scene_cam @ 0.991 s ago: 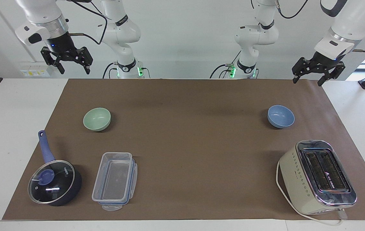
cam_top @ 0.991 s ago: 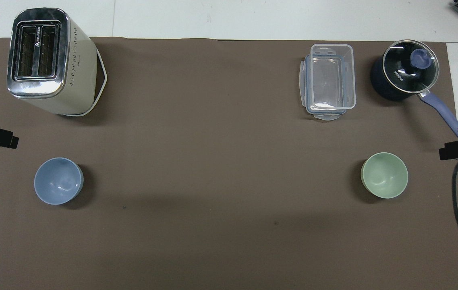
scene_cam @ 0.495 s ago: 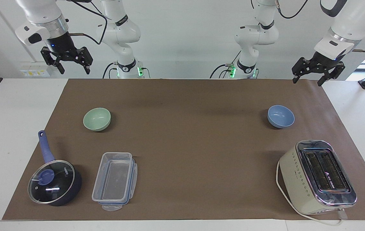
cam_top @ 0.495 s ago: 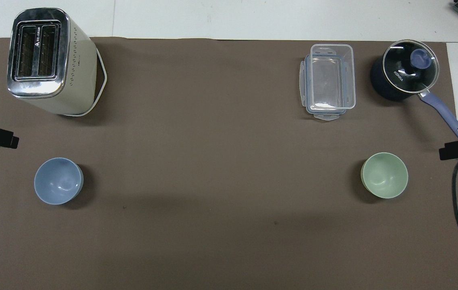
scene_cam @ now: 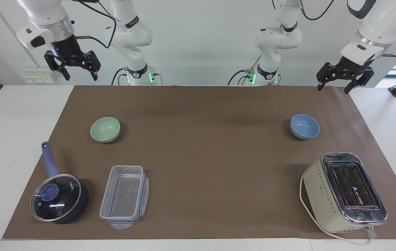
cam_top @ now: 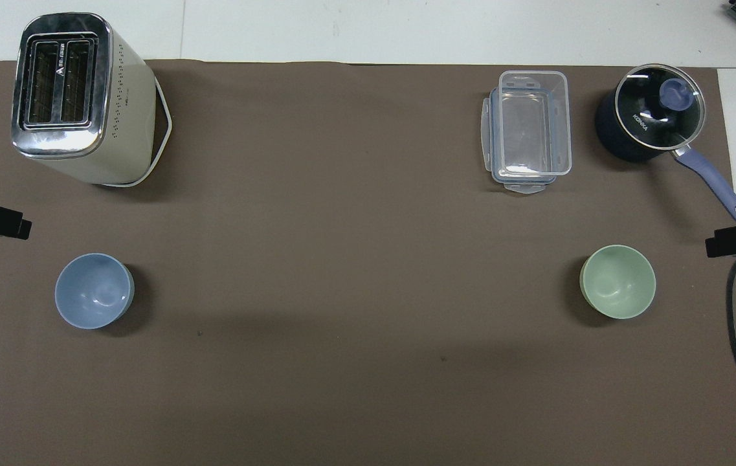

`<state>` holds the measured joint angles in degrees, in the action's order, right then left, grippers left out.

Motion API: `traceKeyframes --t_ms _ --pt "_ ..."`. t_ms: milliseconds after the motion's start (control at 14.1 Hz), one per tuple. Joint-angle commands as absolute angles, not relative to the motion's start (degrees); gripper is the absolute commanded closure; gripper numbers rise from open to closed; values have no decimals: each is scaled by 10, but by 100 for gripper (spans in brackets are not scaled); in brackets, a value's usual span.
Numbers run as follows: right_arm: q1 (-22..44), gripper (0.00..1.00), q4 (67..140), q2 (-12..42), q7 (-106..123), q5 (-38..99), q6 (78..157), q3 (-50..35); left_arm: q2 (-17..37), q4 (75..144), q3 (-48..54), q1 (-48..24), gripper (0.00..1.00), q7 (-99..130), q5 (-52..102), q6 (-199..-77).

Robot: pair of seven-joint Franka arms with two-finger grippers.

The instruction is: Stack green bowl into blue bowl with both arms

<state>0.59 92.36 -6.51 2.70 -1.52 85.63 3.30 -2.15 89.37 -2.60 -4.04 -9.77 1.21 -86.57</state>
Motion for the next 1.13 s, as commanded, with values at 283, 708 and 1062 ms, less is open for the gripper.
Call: traceKeyframes --t_ms 283,708,1062 --pt "0 0 934 -73 40 -18 864 31 -37 911 -26 -40 0 -96 18 -868" --pt "0 0 934 -73 40 -18 864 32 -37 911 -27 -33 0 -96 19 -873" --pt "-1 0 935 -74 40 -18 864 33 -37 917 -28 -28 0 -102 26 -879"
